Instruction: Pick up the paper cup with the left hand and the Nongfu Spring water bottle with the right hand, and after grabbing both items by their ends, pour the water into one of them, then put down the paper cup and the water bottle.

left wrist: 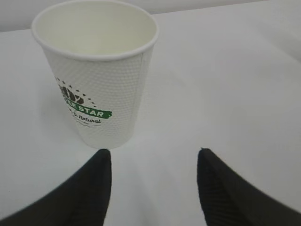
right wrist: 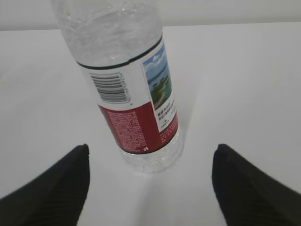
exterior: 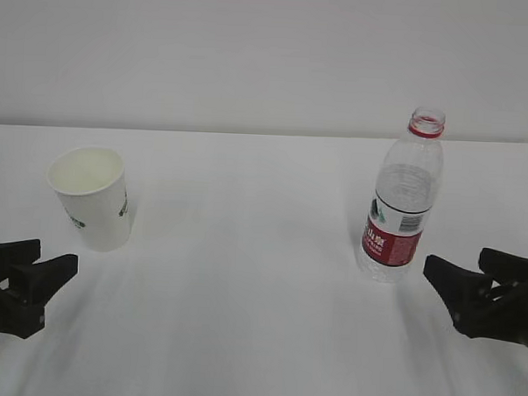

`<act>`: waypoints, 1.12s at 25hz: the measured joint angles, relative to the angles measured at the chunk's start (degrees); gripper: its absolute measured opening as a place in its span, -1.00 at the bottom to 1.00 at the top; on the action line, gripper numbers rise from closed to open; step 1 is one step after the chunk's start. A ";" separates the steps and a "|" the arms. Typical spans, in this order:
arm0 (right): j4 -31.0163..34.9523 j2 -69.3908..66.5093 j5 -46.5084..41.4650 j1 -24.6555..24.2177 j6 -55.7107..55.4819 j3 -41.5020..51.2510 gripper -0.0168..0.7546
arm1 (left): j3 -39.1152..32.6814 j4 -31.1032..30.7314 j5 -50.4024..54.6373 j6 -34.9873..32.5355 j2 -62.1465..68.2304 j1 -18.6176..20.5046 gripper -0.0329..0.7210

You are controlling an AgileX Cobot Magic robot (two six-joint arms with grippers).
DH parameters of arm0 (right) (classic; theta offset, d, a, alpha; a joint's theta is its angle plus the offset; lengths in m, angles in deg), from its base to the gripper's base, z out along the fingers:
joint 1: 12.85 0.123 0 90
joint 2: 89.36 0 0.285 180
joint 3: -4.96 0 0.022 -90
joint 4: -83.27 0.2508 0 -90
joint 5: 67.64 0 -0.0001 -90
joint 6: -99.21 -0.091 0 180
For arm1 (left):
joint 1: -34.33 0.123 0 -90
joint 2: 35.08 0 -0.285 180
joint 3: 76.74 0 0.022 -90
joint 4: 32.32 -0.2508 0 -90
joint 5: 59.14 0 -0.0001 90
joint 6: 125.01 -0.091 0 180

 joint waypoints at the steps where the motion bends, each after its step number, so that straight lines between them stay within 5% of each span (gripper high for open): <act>1: -0.08 -0.10 0.00 0.00 0.00 -0.08 0.66 | 0.00 -0.09 0.00 0.00 0.00 0.00 0.23; 28: -7.15 -10.19 0.36 0.00 0.94 -10.46 0.76 | 0.00 -0.11 0.00 0.10 0.00 0.00 0.23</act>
